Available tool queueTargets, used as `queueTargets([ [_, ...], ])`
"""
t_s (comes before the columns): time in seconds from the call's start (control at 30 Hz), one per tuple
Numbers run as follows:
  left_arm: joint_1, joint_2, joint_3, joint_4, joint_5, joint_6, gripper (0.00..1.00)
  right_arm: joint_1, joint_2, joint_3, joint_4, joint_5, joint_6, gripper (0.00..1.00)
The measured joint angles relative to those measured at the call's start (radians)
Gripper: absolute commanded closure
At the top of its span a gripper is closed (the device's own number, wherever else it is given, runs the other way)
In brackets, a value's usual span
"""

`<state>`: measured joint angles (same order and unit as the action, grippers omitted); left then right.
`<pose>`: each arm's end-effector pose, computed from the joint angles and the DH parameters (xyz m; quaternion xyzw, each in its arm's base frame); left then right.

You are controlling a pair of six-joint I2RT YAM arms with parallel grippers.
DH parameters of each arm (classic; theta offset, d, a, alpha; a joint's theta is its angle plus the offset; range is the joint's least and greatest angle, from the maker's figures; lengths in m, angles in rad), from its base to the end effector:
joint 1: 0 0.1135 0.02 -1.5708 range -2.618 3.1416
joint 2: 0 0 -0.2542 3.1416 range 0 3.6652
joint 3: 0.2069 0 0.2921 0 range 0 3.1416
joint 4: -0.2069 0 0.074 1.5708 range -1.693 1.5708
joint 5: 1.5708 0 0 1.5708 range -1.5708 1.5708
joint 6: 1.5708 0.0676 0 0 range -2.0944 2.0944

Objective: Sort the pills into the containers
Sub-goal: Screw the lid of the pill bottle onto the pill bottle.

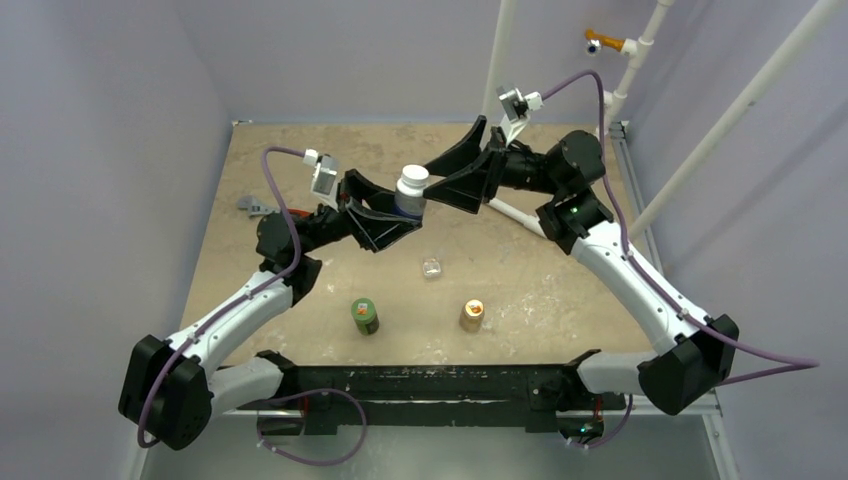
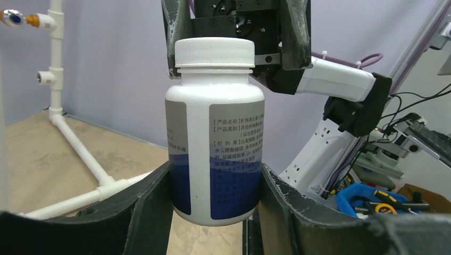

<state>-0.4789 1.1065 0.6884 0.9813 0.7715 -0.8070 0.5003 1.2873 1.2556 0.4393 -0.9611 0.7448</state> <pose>0.2404 -0.1779 0.3449 0.2520 0.4951 -0.6319 0.5405 0.2717 0.2117 0.4531 -0.3240 0.5306 0.6384 0.4539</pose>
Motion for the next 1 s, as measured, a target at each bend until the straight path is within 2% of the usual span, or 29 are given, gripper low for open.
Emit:
queueTargets([
  [0.2,0.001,0.012,0.000,0.058,0.039,-0.055,1.00,0.037,0.034,0.014,-0.002,0.001,-0.001,0.43],
  [0.67,0.001,0.025,0.000,0.073,0.060,-0.072,1.00,0.052,0.049,0.025,0.001,0.006,0.011,0.46],
  [0.9,0.001,0.030,0.000,0.073,0.066,-0.072,1.00,0.059,0.049,0.025,0.000,0.026,0.014,0.59],
  [1.0,0.001,0.030,0.000,0.076,0.068,-0.072,1.00,0.061,0.049,0.025,-0.003,0.032,0.011,0.68],
])
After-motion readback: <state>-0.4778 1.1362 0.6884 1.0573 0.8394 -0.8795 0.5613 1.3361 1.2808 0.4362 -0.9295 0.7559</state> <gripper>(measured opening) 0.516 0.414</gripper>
